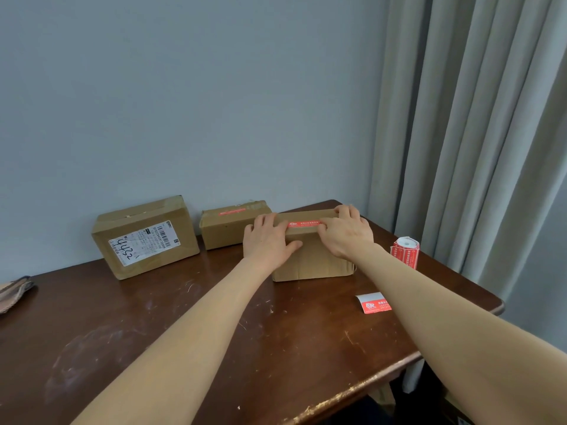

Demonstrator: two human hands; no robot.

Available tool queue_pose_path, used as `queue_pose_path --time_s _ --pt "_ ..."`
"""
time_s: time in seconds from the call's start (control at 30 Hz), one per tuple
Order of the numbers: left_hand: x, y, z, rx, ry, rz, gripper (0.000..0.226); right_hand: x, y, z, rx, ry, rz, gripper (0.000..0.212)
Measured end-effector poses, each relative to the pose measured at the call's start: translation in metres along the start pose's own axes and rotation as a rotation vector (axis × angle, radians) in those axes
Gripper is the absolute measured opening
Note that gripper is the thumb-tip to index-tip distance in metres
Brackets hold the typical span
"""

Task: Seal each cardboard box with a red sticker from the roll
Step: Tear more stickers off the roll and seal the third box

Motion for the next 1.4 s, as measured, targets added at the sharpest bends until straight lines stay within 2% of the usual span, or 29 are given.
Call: queue_pose_path --time_s 0.1,0.23,0.4,0.53,0.7,0.83,1.03,1.4 --pt "0.002 -0.002 0.000 -0.001 0.004 0.027 0.059 -0.002 -0.001 -0.002 0.009 -0.022 0.004 0.049" --pt "0.007 -0.012 0.005 0.003 0.034 0.144 0.044 0.001 -0.012 -0.005 0.009 -0.070 0.099 0.046" --pt "0.003 -0.013 0.005 0.063 0.016 0.110 0.041 0.002 -0.010 0.000 -0.027 -0.050 0.076 0.045" --pt "0.002 -0.015 0.007 0.069 0.031 0.103 0.046 0.000 -0.014 -0.012 -0.031 -0.098 0.069 0.043" --pt "0.002 -0.009 0.018 0.103 0.054 0.058 0.046 0.006 0.003 -0.022 -0.015 -0.099 -0.039 0.045" --pt "0.001 -0.005 0.016 0.108 0.037 0.057 0.045 0.003 0.002 -0.021 0.027 -0.113 -0.006 0.045" --pt "-0.006 0.002 0.016 0.100 0.020 -0.018 0.061 -0.005 0.004 -0.008 0.044 -0.058 -0.067 0.051" --pt "-0.009 0.009 0.000 0.096 -0.033 -0.048 0.066 -0.007 0.004 0.010 0.074 0.002 -0.069 0.063"
Point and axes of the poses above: each hand's wrist, its own x-axis away from the middle knuckle, its own y-axis out of the palm, z = x × y, the point moved 9 cm from there along -x, towards the middle knuckle, and after that the axes turned 2 degrees about -x, right-handed, at the moved point
